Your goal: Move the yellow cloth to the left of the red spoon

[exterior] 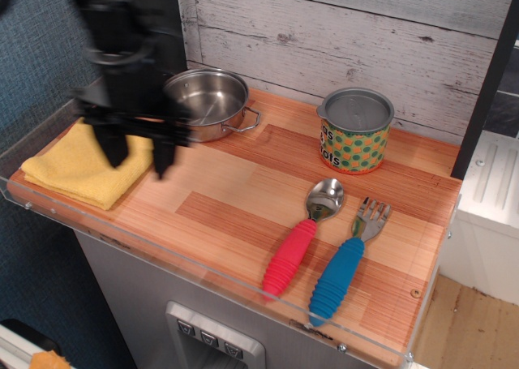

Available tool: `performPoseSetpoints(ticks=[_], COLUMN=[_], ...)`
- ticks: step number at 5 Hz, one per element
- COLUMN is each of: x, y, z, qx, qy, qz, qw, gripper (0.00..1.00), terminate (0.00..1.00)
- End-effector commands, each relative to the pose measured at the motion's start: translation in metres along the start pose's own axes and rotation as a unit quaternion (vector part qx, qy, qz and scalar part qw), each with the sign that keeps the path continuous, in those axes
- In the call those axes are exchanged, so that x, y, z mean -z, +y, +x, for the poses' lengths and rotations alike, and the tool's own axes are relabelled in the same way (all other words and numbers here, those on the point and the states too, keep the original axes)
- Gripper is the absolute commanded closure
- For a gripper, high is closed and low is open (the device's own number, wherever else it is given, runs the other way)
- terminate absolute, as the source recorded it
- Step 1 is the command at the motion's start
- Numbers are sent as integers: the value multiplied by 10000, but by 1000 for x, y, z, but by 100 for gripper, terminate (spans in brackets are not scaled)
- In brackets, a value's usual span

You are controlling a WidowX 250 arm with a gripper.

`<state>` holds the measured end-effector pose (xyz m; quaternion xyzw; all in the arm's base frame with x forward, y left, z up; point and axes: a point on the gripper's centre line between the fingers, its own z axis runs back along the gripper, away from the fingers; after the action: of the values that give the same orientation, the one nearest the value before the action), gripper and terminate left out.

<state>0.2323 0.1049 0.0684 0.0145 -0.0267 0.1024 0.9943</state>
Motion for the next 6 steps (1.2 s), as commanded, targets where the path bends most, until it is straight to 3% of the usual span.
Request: performPoseSetpoints(ticks=[1,2,4,5,6], x=[1,5,28,41,46], y=[49,57,74,78,78], z=[10,21,51,55,51], qx=[-311,-305,199,351,365], qy=[-313,-456,-956,-867,-673], qz=[569,904,1075,1036,752], qw=[9974,9944,9894,9902,9942], gripper=[100,100,100,100,100], terminate=[0,0,0,0,0])
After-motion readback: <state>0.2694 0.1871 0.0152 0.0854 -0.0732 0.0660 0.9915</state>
